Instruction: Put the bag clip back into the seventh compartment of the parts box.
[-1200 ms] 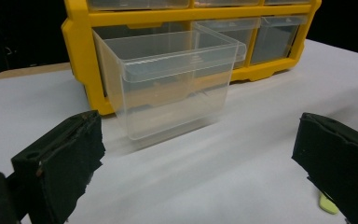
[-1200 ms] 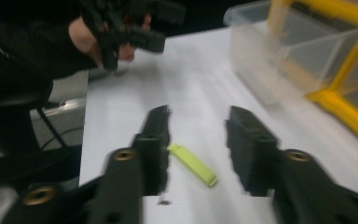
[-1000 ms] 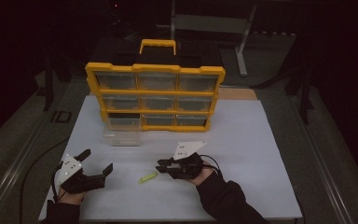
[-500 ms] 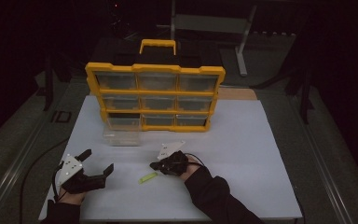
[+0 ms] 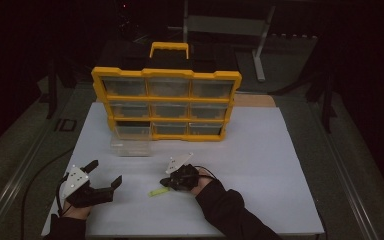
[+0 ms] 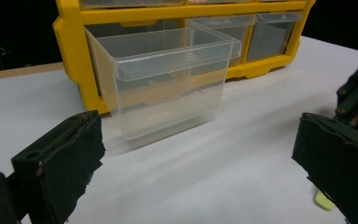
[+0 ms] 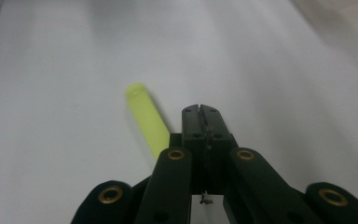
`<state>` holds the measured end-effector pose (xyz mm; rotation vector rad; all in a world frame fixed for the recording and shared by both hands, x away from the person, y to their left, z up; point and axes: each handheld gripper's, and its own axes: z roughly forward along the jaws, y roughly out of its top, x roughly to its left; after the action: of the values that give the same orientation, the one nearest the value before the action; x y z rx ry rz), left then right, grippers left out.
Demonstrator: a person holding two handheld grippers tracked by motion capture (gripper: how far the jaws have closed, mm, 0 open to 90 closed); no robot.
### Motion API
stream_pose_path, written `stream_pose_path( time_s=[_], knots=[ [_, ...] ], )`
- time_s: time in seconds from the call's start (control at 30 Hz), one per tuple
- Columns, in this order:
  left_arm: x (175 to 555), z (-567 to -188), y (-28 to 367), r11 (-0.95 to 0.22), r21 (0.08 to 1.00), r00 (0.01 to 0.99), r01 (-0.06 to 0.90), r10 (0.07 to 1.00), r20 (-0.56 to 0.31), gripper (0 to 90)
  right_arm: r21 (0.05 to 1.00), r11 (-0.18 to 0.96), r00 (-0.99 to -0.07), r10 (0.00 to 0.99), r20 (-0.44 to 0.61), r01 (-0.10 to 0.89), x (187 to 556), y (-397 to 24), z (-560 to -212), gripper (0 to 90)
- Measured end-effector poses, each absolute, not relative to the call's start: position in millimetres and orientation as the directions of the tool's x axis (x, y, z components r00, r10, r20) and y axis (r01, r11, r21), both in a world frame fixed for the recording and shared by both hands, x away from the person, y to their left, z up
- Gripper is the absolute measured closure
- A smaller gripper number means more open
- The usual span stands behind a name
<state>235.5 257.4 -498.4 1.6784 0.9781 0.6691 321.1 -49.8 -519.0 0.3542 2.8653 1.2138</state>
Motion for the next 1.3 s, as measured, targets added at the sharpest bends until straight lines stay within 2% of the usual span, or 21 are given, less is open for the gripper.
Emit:
stream_pose_path(
  time_s=[0.67,0.8,1.0,1.1,1.2,1.3],
  knots=[
    [235.6,-498.1,257.1,-0.134,0.950,0.513,0.281,0.858,-0.031,1.3,0.683,0.691,-0.968,0.231,0.098,0.234,293.1,-51.3,-518.7,90.0],
    [235.5,-497.8,257.1,-0.130,0.952,0.515,0.279,0.856,-0.034,1.3,0.675,0.693,-0.960,0.265,0.089,0.254,290.5,-52.1,-515.9,89.9],
    [235.5,-497.8,257.7,-0.131,0.951,0.514,0.279,0.857,-0.033,1.4,0.668,0.673,-0.933,0.350,0.090,0.317,291.1,-58.9,-508.1,73.4],
    [235.6,-497.9,257.4,-0.130,0.951,0.516,0.279,0.856,-0.034,1.3,0.674,0.656,-0.925,0.362,0.113,0.339,290.9,-63.6,-502.9,62.8],
    [235.6,-497.9,257.0,-0.134,0.951,0.517,0.279,0.856,-0.031,1.3,0.673,0.654,-0.923,0.365,0.122,0.347,290.2,-65.3,-500.3,59.8],
    [235.6,-497.8,256.6,-0.132,0.951,0.517,0.279,0.855,-0.033,1.3,0.670,0.649,-0.920,0.367,0.138,0.359,285.8,-65.0,-495.1,48.9]
  ],
)
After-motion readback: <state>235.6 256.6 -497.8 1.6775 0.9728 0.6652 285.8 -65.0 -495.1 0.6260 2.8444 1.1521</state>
